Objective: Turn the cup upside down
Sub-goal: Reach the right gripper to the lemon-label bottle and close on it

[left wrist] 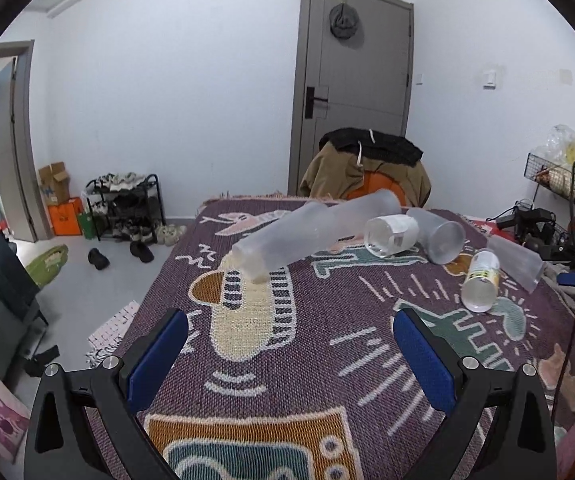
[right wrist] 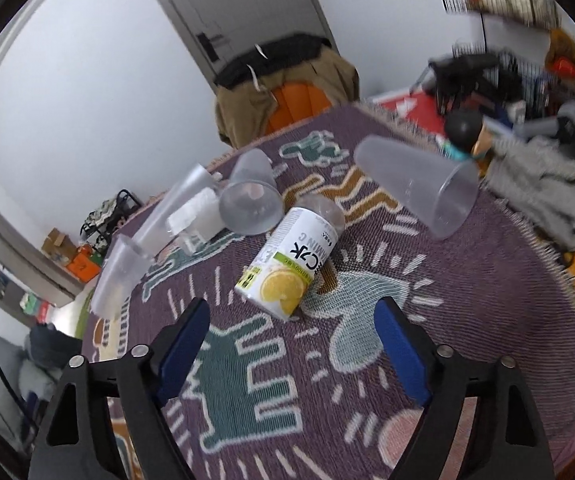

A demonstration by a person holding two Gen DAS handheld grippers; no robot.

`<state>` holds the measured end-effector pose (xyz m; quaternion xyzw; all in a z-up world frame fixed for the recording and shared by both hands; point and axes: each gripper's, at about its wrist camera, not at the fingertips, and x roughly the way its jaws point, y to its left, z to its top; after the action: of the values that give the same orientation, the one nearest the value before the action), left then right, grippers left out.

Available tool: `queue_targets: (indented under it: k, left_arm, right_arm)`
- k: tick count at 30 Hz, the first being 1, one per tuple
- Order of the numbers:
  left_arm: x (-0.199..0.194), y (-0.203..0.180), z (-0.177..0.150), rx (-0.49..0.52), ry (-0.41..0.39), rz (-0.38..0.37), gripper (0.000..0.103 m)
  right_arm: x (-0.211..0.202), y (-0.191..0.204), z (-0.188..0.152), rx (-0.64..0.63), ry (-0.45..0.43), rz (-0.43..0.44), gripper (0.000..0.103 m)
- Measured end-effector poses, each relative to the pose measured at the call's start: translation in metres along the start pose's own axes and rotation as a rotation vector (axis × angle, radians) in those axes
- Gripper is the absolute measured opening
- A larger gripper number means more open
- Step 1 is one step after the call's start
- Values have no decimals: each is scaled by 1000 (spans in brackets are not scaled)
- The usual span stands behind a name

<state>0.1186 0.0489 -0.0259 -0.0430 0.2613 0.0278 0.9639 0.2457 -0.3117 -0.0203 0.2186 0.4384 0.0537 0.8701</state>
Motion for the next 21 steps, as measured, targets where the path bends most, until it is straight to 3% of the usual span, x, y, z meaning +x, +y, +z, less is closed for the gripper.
queue_targets:
  k: [10, 21]
  left_arm:
    - [41, -6, -1, -8, 69, -26, 102]
    - [72, 9, -8, -51, 138, 5, 102]
  right_arm:
    - [72, -4, 31, 93, 135, -7, 80]
    - [130, 7, 47, 112, 277, -60, 80]
